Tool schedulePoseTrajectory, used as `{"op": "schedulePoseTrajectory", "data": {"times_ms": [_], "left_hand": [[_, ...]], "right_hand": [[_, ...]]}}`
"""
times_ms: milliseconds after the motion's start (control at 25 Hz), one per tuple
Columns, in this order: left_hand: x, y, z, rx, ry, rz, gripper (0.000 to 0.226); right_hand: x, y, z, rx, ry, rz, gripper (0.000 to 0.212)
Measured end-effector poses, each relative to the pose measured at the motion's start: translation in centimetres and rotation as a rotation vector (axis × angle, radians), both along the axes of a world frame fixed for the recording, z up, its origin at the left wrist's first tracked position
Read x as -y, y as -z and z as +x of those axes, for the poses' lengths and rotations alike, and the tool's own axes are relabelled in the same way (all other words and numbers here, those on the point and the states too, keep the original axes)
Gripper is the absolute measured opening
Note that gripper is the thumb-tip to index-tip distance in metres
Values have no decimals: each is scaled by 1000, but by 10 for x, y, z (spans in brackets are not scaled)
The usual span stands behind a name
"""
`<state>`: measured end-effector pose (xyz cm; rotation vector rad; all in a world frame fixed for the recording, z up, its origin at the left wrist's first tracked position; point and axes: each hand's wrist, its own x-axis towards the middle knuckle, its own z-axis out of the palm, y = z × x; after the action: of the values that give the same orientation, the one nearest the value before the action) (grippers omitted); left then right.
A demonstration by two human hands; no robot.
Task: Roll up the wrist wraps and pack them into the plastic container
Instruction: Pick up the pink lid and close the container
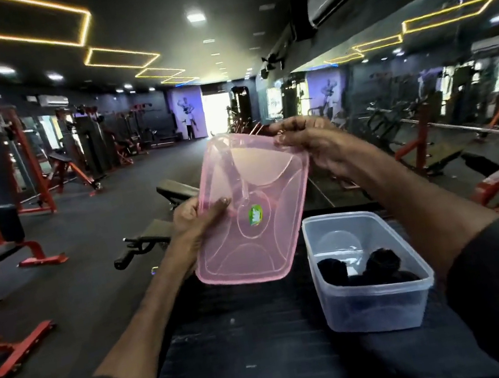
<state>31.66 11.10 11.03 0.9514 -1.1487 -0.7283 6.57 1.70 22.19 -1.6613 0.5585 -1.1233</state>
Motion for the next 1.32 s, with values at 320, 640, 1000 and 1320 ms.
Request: {"op": "schedulePoseTrajectory", "data": {"times_ms": [320, 640, 1000, 1320], "left_hand": [[13, -32, -95, -330, 437, 101, 23], [41, 17, -158, -213, 514, 224, 16], [76, 73, -173, -161, 361, 238, 51], [105, 108, -160, 0, 216, 407, 81]], "right_hand": [[-20, 55, -81, 33, 266, -36, 38], [-16, 122, -148, 94, 434, 185, 33], [18, 165, -153, -103, 406, 280, 68], [83, 218, -167, -503, 509, 301, 56]]}}
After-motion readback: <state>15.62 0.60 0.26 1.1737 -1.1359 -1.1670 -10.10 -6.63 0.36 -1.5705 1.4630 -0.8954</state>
